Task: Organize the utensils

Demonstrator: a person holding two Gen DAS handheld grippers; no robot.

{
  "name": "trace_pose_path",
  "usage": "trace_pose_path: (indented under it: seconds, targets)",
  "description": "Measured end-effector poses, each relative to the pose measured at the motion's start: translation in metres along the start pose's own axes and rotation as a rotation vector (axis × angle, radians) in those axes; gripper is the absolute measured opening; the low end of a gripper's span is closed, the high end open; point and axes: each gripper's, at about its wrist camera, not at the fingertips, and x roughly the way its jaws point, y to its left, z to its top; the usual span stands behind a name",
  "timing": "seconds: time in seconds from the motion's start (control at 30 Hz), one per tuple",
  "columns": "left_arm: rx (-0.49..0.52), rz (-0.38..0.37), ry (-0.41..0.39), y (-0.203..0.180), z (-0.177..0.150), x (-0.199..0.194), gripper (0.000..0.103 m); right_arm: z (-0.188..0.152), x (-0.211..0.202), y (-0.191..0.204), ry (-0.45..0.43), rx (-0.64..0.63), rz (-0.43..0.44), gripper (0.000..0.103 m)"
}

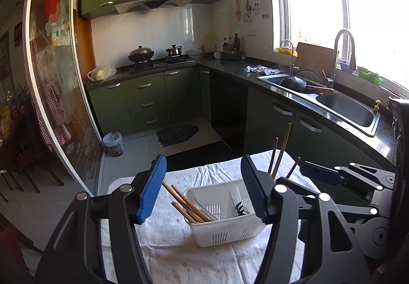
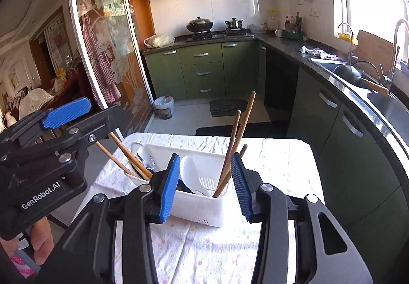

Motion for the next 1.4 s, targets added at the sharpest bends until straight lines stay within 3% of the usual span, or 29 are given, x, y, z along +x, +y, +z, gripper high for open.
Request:
trace_pose_path:
  seconds: [0.07,0.17,0.27,0.4,0.6,0.8,0.97,1.4]
  targets:
    - [-0.019,-0.021,-0.012,0.004,-0.003,-0.017,0.063,-0.006,-0.03,0.005,-0.067,-0.011,-0.006,0.048]
    - [-0.025,-0.026,-0.039,0.01,-0.022,-0.055,0.093,-0.032,-0.084,0.016,-0.164,-0.038,0.013,0.069]
    - [0.0,0.018,-0.092,0.014,-0.063,-0.101,0.096,-0.075,-0.132,0.021,-0.24,-0.052,0.012,0.085]
    - [-0.001,0.03,-0.09,0.016,-0.128,-0.142,0.096,-0.134,-0.175,0.02,-0.288,-0.026,-0.009,0.097]
    - [0.005,0.004,-0.007,0.005,-0.176,-0.158,0.096,-0.191,-0.211,0.025,-0.281,-0.025,-0.044,0.098]
    - [-0.008,-0.012,-0.046,0.005,-0.181,-0.175,0.096,-0.212,-0.236,0.025,-0.289,0.008,-0.04,0.098]
    - [0.016,0.02,-0.054,0.007,-0.182,-0.186,0.096,-0.22,-0.25,0.017,-0.306,0.035,-0.047,0.098]
    - [-0.016,0.007,-0.069,0.015,-0.177,-0.211,0.096,-0.213,-0.278,0.021,-0.355,0.023,-0.044,0.098]
